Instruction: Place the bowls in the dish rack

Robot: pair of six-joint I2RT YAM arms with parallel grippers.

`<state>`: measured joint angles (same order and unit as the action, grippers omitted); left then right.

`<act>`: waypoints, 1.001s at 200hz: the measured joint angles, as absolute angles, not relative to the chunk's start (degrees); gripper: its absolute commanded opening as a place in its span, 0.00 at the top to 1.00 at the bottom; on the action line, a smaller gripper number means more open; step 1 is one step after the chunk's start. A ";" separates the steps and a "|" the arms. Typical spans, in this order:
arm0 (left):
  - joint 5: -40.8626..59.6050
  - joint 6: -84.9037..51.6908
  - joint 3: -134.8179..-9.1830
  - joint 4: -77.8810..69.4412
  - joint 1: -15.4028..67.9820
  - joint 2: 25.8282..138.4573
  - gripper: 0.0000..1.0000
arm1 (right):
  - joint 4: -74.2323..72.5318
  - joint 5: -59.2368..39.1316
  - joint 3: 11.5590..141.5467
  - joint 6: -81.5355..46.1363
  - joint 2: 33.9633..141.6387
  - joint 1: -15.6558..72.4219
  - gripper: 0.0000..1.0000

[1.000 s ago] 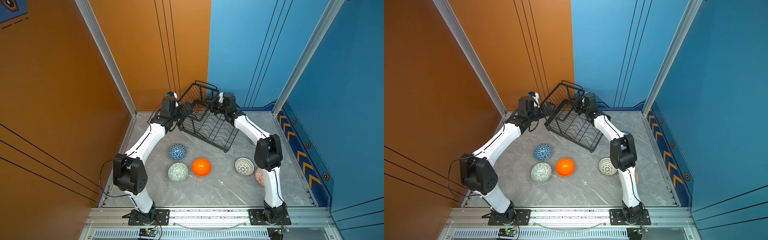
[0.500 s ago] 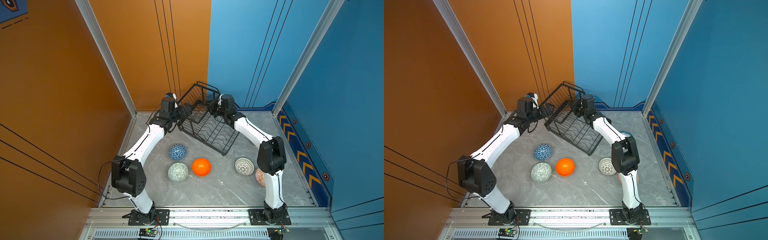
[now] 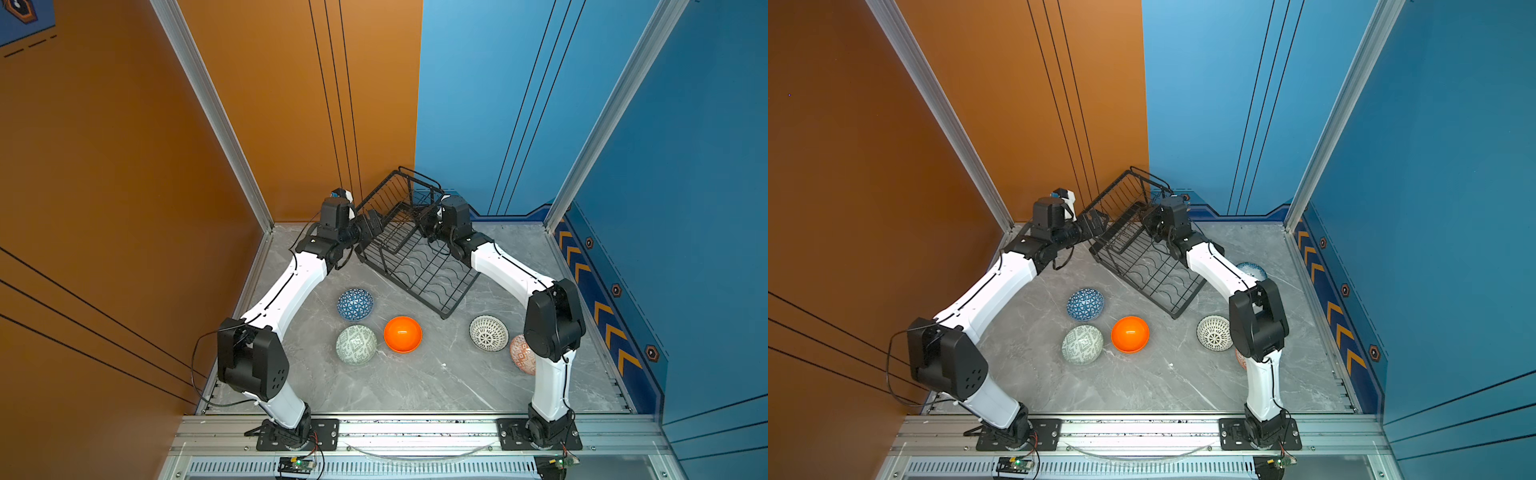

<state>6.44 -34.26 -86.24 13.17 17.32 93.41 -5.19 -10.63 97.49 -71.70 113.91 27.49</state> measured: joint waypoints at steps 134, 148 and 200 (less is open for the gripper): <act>6.20 -33.61 -86.11 14.04 18.48 89.67 0.02 | -7.64 -4.43 85.82 -76.14 105.73 28.95 0.91; 6.20 -33.61 -86.11 13.91 18.61 89.67 0.02 | -8.19 -4.32 85.43 -76.47 105.71 28.93 0.91; 6.20 -33.54 -86.08 13.54 18.79 89.67 0.02 | -11.73 -3.55 82.11 -78.72 104.86 28.69 0.88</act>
